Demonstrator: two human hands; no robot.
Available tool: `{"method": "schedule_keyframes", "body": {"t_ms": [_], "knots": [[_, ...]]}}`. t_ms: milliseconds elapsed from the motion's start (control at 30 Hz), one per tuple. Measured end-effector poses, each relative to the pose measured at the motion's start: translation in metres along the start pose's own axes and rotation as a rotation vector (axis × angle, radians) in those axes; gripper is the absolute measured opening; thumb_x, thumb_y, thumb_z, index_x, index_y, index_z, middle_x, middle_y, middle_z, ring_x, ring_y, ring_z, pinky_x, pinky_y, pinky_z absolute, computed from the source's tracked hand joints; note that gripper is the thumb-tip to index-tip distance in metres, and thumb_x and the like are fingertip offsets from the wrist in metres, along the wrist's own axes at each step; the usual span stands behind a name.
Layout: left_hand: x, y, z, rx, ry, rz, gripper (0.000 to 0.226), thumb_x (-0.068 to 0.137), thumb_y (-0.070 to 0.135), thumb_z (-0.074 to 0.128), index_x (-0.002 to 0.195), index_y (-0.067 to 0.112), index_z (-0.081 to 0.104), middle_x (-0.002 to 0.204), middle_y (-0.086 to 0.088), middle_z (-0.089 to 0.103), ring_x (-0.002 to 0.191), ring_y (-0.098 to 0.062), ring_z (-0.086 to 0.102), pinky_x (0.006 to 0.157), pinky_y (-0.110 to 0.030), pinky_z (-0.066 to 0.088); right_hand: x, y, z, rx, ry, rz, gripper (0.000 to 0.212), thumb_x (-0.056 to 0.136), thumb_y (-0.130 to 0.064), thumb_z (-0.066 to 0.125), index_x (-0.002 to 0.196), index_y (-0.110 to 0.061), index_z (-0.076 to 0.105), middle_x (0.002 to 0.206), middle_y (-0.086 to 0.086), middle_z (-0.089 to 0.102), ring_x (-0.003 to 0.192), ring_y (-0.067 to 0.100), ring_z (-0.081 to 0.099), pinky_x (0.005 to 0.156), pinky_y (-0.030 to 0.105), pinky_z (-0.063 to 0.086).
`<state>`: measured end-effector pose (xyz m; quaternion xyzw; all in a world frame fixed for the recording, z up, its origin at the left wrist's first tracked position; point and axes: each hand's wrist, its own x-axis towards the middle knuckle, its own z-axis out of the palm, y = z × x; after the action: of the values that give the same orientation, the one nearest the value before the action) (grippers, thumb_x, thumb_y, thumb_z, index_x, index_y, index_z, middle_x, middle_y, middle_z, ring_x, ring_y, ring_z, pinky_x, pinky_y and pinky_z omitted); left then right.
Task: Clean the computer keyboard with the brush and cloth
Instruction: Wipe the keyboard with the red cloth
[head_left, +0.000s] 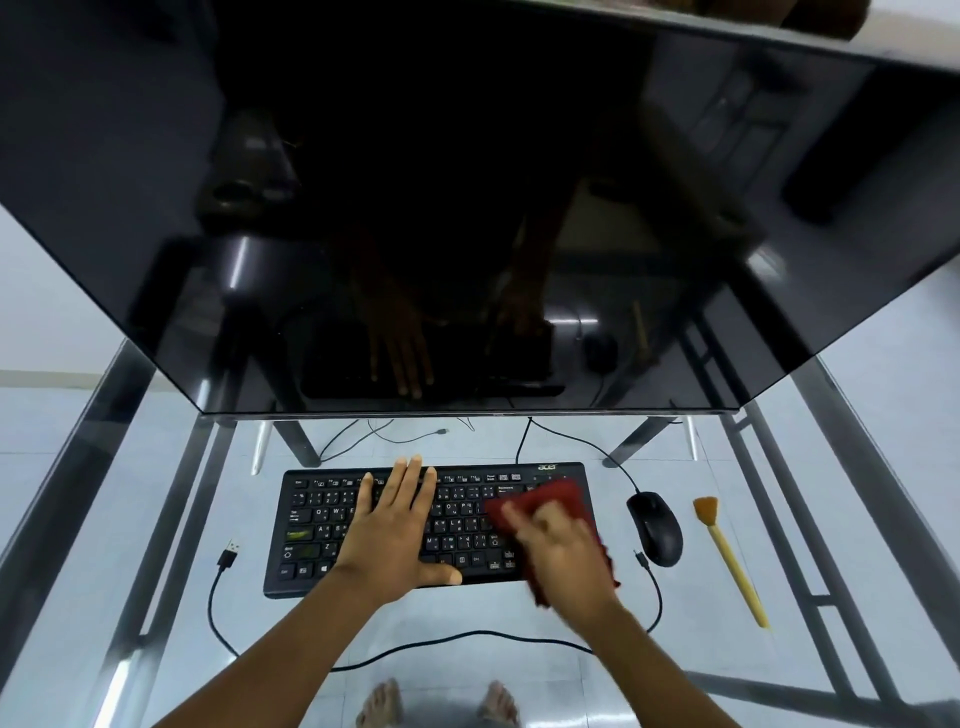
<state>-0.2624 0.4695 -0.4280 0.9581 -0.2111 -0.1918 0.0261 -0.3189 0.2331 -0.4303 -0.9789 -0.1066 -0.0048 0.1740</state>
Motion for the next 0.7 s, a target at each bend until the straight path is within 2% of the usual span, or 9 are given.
{"method": "schedule_keyframes", "body": {"t_ms": [67,133,200,300,333,433,533,633,700], "knots": [[0.001,-0.001,0.001,0.006,0.013,0.002,0.133,0.043,0.097,0.006,0.144,0.016,-0.026,0.158,-0.007,-0.025,0.143,-0.024,-0.027,0.115,-0.053,-0.011,0.019,0.016,-0.008,0.01,0.141,0.244,0.033,0.079,-0.073,0.054,0.104,-0.052,0.062,0.103,-0.007,0.065,0.089,0.022,0.063,0.076,0.03,0.056],[0.001,-0.001,0.002,0.012,0.014,0.008,0.133,0.041,0.097,0.002,0.143,0.017,-0.026,0.158,-0.008,-0.024,0.143,-0.024,-0.026,0.114,-0.052,-0.011,0.025,0.012,-0.001,0.056,0.199,0.299,0.031,0.091,-0.055,0.046,0.122,-0.058,0.049,0.122,-0.009,0.053,0.105,0.018,0.052,0.091,0.031,0.047],[0.002,-0.001,0.003,0.009,0.019,0.006,0.139,0.042,0.101,0.008,0.148,0.015,-0.019,0.159,-0.008,-0.022,0.143,-0.024,-0.027,0.114,-0.052,-0.011,0.03,-0.011,0.016,0.066,0.22,0.232,0.043,0.095,-0.031,0.041,0.134,-0.047,0.046,0.114,-0.001,0.05,0.094,0.022,0.05,0.084,0.036,0.049],[0.002,0.0,0.002,0.019,0.039,0.01,0.137,0.046,0.098,0.012,0.151,0.013,-0.013,0.159,-0.01,-0.02,0.139,-0.023,-0.029,0.113,-0.052,-0.012,0.031,-0.018,0.022,0.051,0.136,0.155,0.041,0.094,-0.033,0.036,0.124,-0.029,0.063,0.09,0.002,0.056,0.062,0.021,0.053,0.064,0.036,0.056],[0.001,0.0,0.001,0.018,0.03,0.005,0.137,0.047,0.098,0.014,0.151,0.014,-0.014,0.158,-0.009,-0.022,0.139,-0.022,-0.03,0.113,-0.052,-0.012,0.033,-0.007,0.017,0.082,0.158,0.209,0.04,0.094,-0.037,0.034,0.12,-0.034,0.065,0.091,0.003,0.057,0.063,0.022,0.053,0.066,0.036,0.057],[-0.001,0.001,0.001,0.013,0.017,-0.008,0.133,0.052,0.095,0.024,0.151,0.015,-0.014,0.156,-0.006,-0.025,0.14,-0.021,-0.029,0.114,-0.052,-0.011,0.032,0.004,0.002,0.241,0.173,0.431,0.034,0.094,-0.039,0.04,0.121,-0.053,0.056,0.108,-0.006,0.051,0.09,0.019,0.052,0.082,0.033,0.049],[-0.001,-0.002,0.002,0.008,0.043,-0.012,0.131,0.053,0.094,0.023,0.151,0.015,-0.013,0.158,-0.007,-0.021,0.141,-0.021,-0.027,0.113,-0.052,-0.011,0.043,-0.043,0.019,0.119,0.203,0.259,0.046,0.091,-0.019,0.054,0.132,-0.04,0.053,0.101,-0.008,0.049,0.084,0.019,0.05,0.075,0.032,0.046],[-0.002,-0.002,0.002,0.006,0.013,-0.015,0.132,0.052,0.096,0.024,0.148,0.016,-0.02,0.155,-0.006,-0.028,0.142,-0.021,-0.026,0.114,-0.051,-0.011,0.043,-0.045,0.026,0.029,0.076,0.012,0.042,0.091,-0.021,0.059,0.132,-0.029,0.056,0.092,-0.002,0.053,0.067,0.022,0.055,0.068,0.03,0.049],[-0.002,-0.002,0.002,0.003,0.013,-0.015,0.138,0.045,0.1,0.011,0.15,0.016,-0.017,0.156,-0.007,-0.027,0.143,-0.022,-0.026,0.114,-0.051,-0.012,0.042,-0.012,0.006,0.042,0.07,0.194,0.042,0.093,-0.017,0.055,0.134,-0.03,0.055,0.094,0.0,0.05,0.068,0.022,0.054,0.076,0.031,0.053]]}}
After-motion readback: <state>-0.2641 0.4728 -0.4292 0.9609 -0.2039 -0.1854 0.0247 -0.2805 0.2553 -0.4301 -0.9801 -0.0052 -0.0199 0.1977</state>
